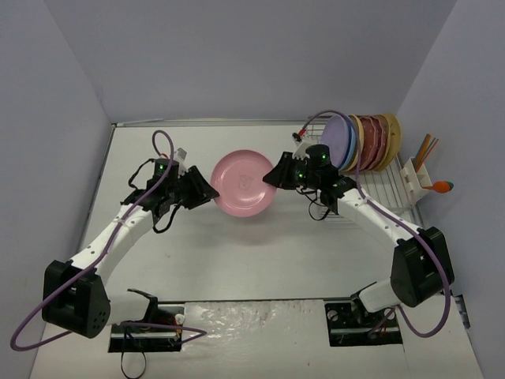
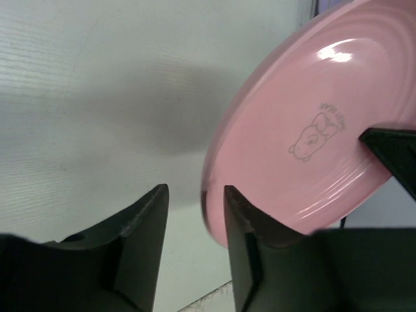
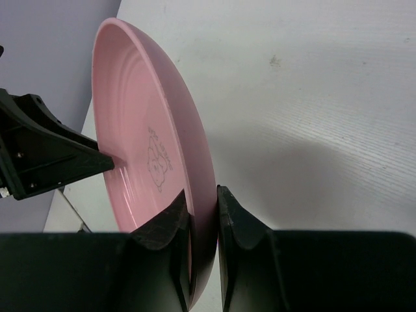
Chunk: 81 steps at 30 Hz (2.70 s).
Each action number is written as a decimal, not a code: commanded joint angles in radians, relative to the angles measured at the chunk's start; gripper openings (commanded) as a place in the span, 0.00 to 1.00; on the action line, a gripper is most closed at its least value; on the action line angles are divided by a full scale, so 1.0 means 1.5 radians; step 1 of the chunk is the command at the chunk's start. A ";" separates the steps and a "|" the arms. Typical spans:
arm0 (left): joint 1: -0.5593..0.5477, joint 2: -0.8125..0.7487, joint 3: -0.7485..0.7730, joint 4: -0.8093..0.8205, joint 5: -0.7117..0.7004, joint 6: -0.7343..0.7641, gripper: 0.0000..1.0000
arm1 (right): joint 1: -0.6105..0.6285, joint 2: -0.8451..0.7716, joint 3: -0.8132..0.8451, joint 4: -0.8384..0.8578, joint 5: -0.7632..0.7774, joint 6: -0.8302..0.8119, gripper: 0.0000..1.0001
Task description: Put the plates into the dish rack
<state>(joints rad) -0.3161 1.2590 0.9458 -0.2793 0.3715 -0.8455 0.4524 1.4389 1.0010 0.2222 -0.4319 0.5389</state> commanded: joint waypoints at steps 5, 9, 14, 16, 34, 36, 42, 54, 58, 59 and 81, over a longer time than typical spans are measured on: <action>0.004 -0.046 0.105 -0.166 -0.228 0.137 0.90 | -0.024 -0.055 0.159 -0.104 0.287 -0.166 0.00; 0.018 -0.087 0.112 -0.238 -0.351 0.200 0.97 | -0.034 -0.041 0.227 -0.145 0.493 -0.263 0.00; 0.065 -0.149 0.080 -0.265 -0.420 0.281 0.97 | -0.069 0.013 0.301 -0.163 0.683 -0.352 0.00; 0.094 -0.172 0.058 -0.262 -0.424 0.308 0.97 | -0.087 0.037 0.334 -0.161 0.708 -0.386 0.00; 0.134 -0.229 -0.013 -0.203 -0.415 0.340 0.97 | -0.121 0.238 0.399 -0.078 0.756 -0.482 0.00; 0.134 -0.232 -0.014 -0.203 -0.419 0.341 0.97 | -0.121 0.247 0.389 -0.077 0.750 -0.474 0.00; 0.135 -0.235 -0.014 -0.203 -0.418 0.345 0.97 | -0.123 0.269 0.364 -0.077 0.703 -0.442 0.00; 0.135 -0.247 -0.017 -0.203 -0.408 0.347 0.97 | -0.127 0.241 0.326 -0.102 0.653 -0.393 0.40; 0.135 -0.247 -0.017 -0.204 -0.405 0.346 0.97 | -0.128 0.187 0.321 -0.112 0.617 -0.385 0.50; 0.135 -0.249 -0.016 -0.205 -0.402 0.345 0.97 | -0.128 0.168 0.318 -0.118 0.604 -0.380 0.54; 0.135 -0.379 0.142 -0.348 -0.380 0.351 0.97 | -0.113 -0.546 0.040 -0.312 0.552 -0.286 1.00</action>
<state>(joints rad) -0.1219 0.7334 1.0932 -0.7635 -0.2108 -0.3328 0.2679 0.7057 1.1115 -0.1903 0.3706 0.0490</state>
